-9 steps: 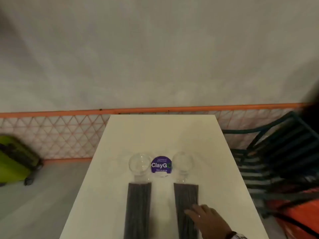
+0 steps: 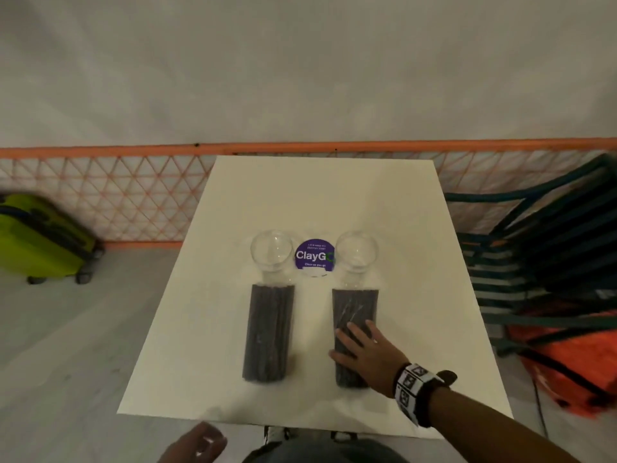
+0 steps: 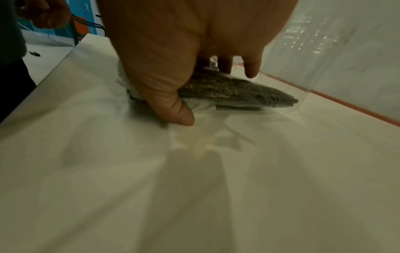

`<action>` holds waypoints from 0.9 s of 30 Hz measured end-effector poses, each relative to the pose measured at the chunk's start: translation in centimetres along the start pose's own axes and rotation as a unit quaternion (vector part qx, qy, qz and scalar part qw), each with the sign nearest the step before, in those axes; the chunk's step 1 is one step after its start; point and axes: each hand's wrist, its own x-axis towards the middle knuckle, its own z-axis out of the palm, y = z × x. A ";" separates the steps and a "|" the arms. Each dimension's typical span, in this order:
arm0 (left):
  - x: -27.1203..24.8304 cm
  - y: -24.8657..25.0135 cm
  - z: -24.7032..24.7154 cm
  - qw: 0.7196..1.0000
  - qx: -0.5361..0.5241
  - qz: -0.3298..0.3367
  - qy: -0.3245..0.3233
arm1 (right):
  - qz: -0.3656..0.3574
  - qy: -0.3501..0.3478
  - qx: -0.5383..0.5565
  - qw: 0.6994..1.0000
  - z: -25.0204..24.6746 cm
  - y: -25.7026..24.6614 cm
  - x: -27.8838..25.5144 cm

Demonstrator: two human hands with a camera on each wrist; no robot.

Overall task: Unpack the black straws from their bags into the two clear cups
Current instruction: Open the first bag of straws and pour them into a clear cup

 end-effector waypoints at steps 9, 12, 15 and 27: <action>-3.3 6.7 1.4 0.995 0.014 0.090 -0.044 | -0.004 0.024 0.080 0.997 -1.8 -0.4 1.2; -2.9 9.4 0.5 0.988 0.016 0.155 -0.001 | 0.031 0.106 0.204 0.973 -2.6 0.1 0.3; -3.3 13.4 -1.0 0.974 0.004 0.227 0.029 | 0.051 0.172 0.364 0.914 -4.6 1.2 -1.3; -3.4 24.9 1.0 0.936 -0.143 0.322 -0.013 | 0.120 0.194 0.574 0.787 -5.3 2.9 -4.2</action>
